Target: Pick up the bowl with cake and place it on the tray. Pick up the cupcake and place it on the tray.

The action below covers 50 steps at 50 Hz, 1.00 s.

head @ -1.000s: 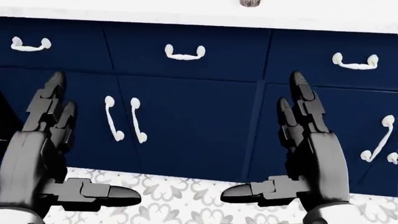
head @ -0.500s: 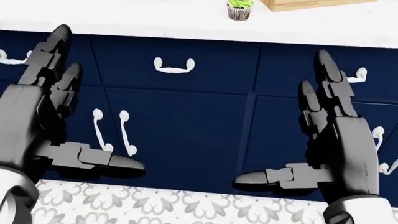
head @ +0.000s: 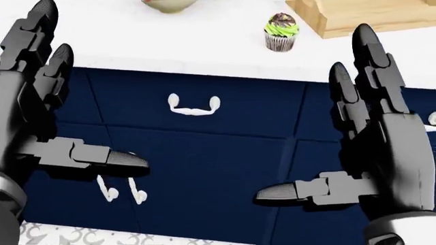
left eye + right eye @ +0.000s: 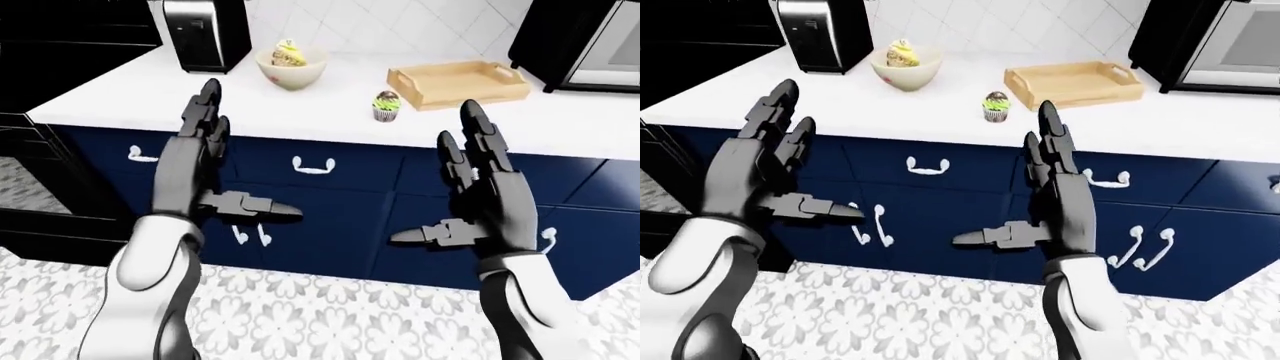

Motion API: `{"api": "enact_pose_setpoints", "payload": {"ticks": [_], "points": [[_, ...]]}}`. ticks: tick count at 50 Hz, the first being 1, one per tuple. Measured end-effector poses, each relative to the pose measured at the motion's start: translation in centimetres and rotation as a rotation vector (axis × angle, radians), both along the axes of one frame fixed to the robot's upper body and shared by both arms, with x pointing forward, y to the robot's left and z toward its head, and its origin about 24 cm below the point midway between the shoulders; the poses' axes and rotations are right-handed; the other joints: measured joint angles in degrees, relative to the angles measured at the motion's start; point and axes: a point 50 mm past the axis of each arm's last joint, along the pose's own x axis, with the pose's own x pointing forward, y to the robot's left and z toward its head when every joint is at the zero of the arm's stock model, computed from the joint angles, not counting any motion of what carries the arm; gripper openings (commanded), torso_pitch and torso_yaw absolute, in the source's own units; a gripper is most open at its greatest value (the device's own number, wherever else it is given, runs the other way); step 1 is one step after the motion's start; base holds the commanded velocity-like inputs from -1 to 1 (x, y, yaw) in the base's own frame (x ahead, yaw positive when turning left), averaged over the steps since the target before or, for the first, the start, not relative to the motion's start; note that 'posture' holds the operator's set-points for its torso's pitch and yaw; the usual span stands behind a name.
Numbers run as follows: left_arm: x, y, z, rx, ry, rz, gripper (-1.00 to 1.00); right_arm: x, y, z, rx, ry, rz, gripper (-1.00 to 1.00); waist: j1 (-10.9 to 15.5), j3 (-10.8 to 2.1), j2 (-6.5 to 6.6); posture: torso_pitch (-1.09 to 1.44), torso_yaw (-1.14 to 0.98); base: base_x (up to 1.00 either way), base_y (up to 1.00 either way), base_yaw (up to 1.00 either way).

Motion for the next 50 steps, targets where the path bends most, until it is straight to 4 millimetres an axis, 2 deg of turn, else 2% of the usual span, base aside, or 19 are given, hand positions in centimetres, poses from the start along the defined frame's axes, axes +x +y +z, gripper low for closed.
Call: {"api": "enact_pose_setpoints", "payload": {"ticks": [3, 5, 7, 11, 13, 14, 16, 19, 21, 24, 27, 31, 34, 36, 38, 40, 42, 45, 50], "points": [[0.1, -0.4, -0.3, -0.004, 0.023, -0.023, 1.00, -0.2, -0.5, 0.3, -0.006, 0.003, -0.027, 1.00, -1.2, 1.73, 0.00, 0.00, 0.00, 0.34, -0.01, 0.00], [-0.2, -0.6, -0.1, -0.001, 0.020, -0.040, 1.00, -0.4, -0.6, 0.5, -0.007, 0.002, -0.038, 1.00, -1.5, 1.43, -1.21, 0.00, 0.00, 0.00, 0.00, 0.00], [-0.5, -0.5, 0.4, -0.002, -0.003, -0.039, 1.00, -0.6, -0.4, 0.9, -0.008, -0.020, -0.031, 1.00, -1.4, 1.37, -1.07, 0.00, 0.00, 0.00, 0.00, 0.00], [-0.7, -0.2, 0.9, -0.005, -0.020, -0.025, 1.00, -1.0, -0.3, 1.5, -0.013, -0.037, -0.022, 1.00, -2.1, 1.85, 0.48, 0.00, 0.00, 0.00, 0.00, 0.00], [-0.6, -0.1, 0.8, -0.007, -0.021, -0.022, 1.00, -1.2, -0.4, 1.6, -0.020, -0.039, -0.030, 1.00, -2.4, 1.29, 2.26, 0.00, 0.00, 0.06, 0.00, 0.00], [-0.4, 0.0, 0.5, -0.007, -0.012, -0.020, 1.00, -1.2, -0.4, 1.6, -0.022, -0.039, -0.032, 1.00, -2.3, 0.96, 3.85, 0.00, 0.00, 0.12, 0.00, 0.00], [0.0, 0.4, -0.3, -0.010, 0.038, 0.002, 1.00, -1.0, -0.1, 1.1, -0.013, -0.006, -0.015, 1.00, -1.3, 1.40, 3.04, 0.00, 0.00, 0.12, 0.00, 0.00], [-0.2, 0.8, -0.3, -0.017, 0.038, 0.028, 1.00, -1.1, 0.1, 1.1, -0.015, 0.001, 0.002, 1.00, -0.9, 0.34, 4.11, 0.00, 0.00, 0.11, 0.00, 0.00], [-0.4, 0.7, 0.4, -0.016, -0.002, 0.023, 1.00, -1.4, -0.1, 1.6, -0.015, -0.031, -0.005, 1.00, -1.1, -0.39, 3.70, 0.00, 0.00, 0.12, 0.00, 0.00], [-0.8, 0.5, 1.0, -0.012, -0.050, 0.008, 1.00, -1.8, -0.1, 2.2, -0.016, -0.075, -0.013, 1.00, -1.2, -0.09, 1.87, 0.00, 0.00, 0.11, 0.00, 0.00], [-0.7, 0.6, 0.9, -0.015, -0.047, 0.004, 1.00, -1.6, 0.0, 2.2, -0.021, -0.077, -0.009, 1.00, -1.6, -0.37, -1.27, 0.00, 0.00, 0.12, 0.00, 0.00], [-0.3, 0.1, -0.4, -0.022, 0.026, -0.025, 1.00, -1.3, -0.5, 1.3, -0.022, -0.019, -0.040, 1.00, -2.5, 0.12, -0.73, 0.00, 0.00, 0.11, 0.00, 0.00], [-0.3, 0.3, -0.3, -0.022, 0.022, -0.019, 1.00, -1.3, -0.3, 1.4, -0.025, -0.026, -0.036, 1.00, -2.2, 0.11, 0.85, 0.00, 0.00, 0.22, 0.00, 0.00], [-0.4, 0.4, 0.0, -0.023, 0.002, -0.013, 1.00, -1.3, -0.2, 1.5, -0.023, -0.035, -0.030, 1.00, -2.3, 0.87, 2.47, 0.00, 0.00, 0.36, 0.00, 0.00], [-0.5, 0.4, 0.4, -0.026, -0.023, -0.010, 1.00, -1.4, -0.2, 1.6, -0.023, -0.045, -0.029, 1.00, -2.8, 1.13, 4.25, 0.00, 0.00, 0.36, 0.00, 0.00], [-0.6, 0.4, 0.7, -0.024, -0.042, -0.006, 1.00, -1.5, -0.1, 1.9, -0.022, -0.065, -0.024, 1.00, -2.7, 0.51, 6.57, 0.00, 0.00, 0.36, 0.00, 0.00], [-0.6, 0.7, 0.5, -0.025, -0.029, 0.010, 1.00, -1.5, 0.1, 1.7, -0.012, -0.053, -0.006, 1.00, -2.0, 1.12, 5.89, 0.00, 0.00, 0.33, 0.00, 0.00], [-0.4, 0.8, 0.2, -0.024, -0.003, 0.024, 1.00, -1.4, 0.1, 1.5, -0.010, -0.033, 0.001, 1.00, -1.6, 0.37, 5.93, 0.00, 0.00, 0.29, 0.00, 0.00], [-0.3, 0.6, 0.4, -0.021, -0.020, 0.011, 1.00, -1.6, 0.0, 2.1, -0.010, -0.068, -0.008, 1.00, -0.8, 0.39, 2.40, 0.00, 0.00, 0.29, 0.00, 0.00]]}}
